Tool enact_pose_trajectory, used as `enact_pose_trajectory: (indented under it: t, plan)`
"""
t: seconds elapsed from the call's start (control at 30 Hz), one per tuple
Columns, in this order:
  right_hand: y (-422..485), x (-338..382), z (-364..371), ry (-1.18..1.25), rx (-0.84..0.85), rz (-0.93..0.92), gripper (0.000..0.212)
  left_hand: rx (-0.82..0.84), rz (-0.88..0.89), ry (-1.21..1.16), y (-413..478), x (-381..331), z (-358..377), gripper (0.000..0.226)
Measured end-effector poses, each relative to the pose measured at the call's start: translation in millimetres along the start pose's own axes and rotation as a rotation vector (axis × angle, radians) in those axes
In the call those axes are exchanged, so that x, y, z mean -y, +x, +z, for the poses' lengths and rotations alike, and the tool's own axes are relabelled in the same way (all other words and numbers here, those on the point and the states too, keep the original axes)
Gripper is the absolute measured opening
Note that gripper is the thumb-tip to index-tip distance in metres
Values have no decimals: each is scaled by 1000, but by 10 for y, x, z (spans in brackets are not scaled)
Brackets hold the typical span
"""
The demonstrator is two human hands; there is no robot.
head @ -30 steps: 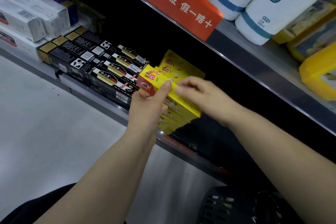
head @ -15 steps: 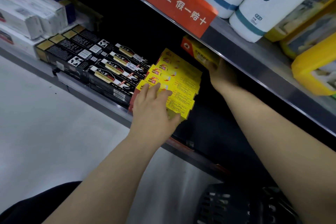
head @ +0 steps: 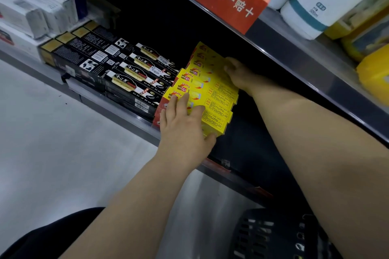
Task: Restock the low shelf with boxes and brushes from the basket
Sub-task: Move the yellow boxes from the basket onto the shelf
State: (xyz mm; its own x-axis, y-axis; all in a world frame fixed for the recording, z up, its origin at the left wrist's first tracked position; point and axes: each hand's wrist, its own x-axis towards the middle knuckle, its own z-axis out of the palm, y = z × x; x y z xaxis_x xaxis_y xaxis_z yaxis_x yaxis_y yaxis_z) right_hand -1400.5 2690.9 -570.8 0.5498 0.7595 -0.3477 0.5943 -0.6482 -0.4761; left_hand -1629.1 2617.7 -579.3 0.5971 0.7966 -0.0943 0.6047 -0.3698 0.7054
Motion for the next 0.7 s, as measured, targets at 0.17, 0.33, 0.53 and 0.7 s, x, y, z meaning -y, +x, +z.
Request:
enact_pose_trajectory:
  t: [0.17, 0.33, 0.53, 0.7]
  plan:
    - [-214, 79, 3, -24, -126, 21, 54, -14, -1, -2, 8, 7, 6, 63]
    - [-723, 56, 25, 446, 34, 346, 43, -43, -2, -62, 38, 8, -9, 62]
    - [-1003, -78, 125, 696, 74, 352, 37, -168, -33, -202, 171, 78, -161, 72]
    - [-1029, -98, 242, 688, 63, 315, 15, -122, -55, -289, 681, 238, -412, 70]
